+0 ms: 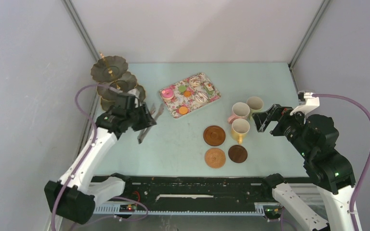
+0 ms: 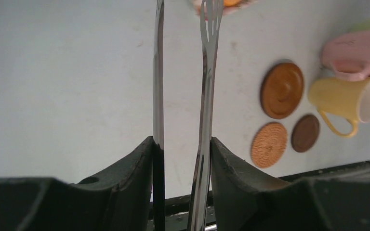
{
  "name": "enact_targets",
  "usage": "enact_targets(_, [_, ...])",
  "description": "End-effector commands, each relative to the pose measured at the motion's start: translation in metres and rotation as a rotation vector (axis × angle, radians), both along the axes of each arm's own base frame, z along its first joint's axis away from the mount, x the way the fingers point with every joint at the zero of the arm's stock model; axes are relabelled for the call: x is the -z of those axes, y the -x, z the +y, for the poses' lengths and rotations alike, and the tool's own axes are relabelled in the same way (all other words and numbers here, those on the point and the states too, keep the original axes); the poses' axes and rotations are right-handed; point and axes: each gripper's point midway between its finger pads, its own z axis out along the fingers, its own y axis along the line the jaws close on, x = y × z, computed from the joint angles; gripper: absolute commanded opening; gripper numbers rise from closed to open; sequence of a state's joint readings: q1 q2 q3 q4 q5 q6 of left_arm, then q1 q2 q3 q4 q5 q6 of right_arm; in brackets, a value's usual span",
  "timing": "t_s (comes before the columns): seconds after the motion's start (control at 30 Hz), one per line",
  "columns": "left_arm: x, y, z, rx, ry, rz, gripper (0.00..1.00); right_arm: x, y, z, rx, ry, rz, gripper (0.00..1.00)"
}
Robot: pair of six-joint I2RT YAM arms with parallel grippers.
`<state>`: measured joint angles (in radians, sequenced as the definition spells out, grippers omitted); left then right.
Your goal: Serve the afternoon tea
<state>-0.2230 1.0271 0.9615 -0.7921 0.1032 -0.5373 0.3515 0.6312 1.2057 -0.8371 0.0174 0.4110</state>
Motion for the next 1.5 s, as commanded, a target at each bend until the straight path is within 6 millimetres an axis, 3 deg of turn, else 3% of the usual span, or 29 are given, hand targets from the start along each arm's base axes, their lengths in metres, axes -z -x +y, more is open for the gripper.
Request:
enact_targets(0.0, [-0.045, -0.041, -0.064, 0.036, 0.148, -0.135, 0.46, -0.004, 0.001, -0.007, 0.034, 0.0, -0.021, 1.0])
enact_targets(0.13, [-0.068, -0.072, -0.123, 0.075, 0.288, -0.173, 0.46, -0.001, 0.006, -0.008, 0.031, -0.001, -0.012, 1.0])
enact_targets(0.27, [-0.073, -0.103, -0.164, 0.036, 0.412, -0.141, 0.45, -0.001, 0.009, -0.011, 0.044, -0.001, -0.012, 1.0])
enact_targets(0.57, [-0.058, -0.153, -0.236, -0.048, 0.462, -0.056, 0.45, 0.003, 0.013, -0.017, 0.063, 0.014, -0.006, 1.0])
enact_targets(0.77, [-0.037, -0.17, -0.255, -0.126, 0.428, -0.025, 0.46, 0.001, 0.016, -0.021, 0.068, 0.03, -0.027, 1.0])
enact_targets(1.13, [-0.024, -0.199, -0.283, -0.168, 0.276, -0.04, 0.47, 0.001, 0.018, -0.027, 0.081, 0.058, -0.041, 1.0])
enact_targets(1.37, [-0.013, -0.205, -0.284, -0.215, 0.212, -0.053, 0.48, 0.001, 0.02, -0.027, 0.071, 0.067, -0.044, 1.0])
enact_targets(1.47, [0.002, -0.204, -0.284, -0.224, 0.19, -0.025, 0.48, 0.0, 0.021, -0.029, 0.078, 0.073, -0.05, 1.0])
